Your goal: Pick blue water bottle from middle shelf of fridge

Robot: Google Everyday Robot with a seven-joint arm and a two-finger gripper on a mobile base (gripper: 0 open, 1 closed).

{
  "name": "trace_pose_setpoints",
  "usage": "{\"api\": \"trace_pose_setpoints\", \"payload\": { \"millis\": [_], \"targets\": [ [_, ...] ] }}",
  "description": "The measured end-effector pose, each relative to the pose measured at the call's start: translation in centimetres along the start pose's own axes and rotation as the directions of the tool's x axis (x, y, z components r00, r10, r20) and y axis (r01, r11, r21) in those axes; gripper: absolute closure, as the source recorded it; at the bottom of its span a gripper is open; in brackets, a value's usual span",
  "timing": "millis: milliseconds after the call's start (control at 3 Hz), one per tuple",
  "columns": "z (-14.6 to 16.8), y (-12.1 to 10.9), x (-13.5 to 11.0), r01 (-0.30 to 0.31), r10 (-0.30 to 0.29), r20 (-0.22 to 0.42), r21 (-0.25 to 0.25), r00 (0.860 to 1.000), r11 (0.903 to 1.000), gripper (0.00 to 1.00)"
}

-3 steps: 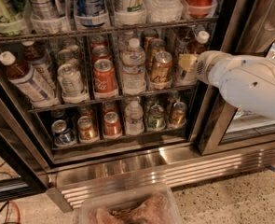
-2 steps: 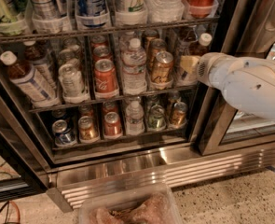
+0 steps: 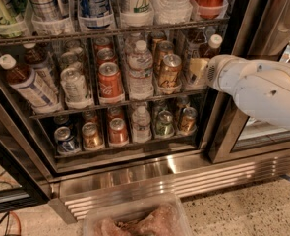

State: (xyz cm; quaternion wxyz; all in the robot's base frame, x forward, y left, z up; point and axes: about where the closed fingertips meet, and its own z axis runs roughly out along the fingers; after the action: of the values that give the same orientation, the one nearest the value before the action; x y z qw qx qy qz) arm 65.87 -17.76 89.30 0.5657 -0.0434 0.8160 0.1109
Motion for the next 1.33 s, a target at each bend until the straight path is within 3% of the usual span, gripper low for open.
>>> {"api": "trace_pose_setpoints", "payload": {
  "millis": [1000, 1333],
  "targets": [
    [-0.9, 1.8, -0.9, 0.009, -0.008, 0.013, -0.025, 1.000, 0.9997, 1.00],
    [-1.3, 6.3, -0.7, 0.031, -0.034, -0.024, -0.084, 0.999, 0.9960, 1.00]
  ]
}}
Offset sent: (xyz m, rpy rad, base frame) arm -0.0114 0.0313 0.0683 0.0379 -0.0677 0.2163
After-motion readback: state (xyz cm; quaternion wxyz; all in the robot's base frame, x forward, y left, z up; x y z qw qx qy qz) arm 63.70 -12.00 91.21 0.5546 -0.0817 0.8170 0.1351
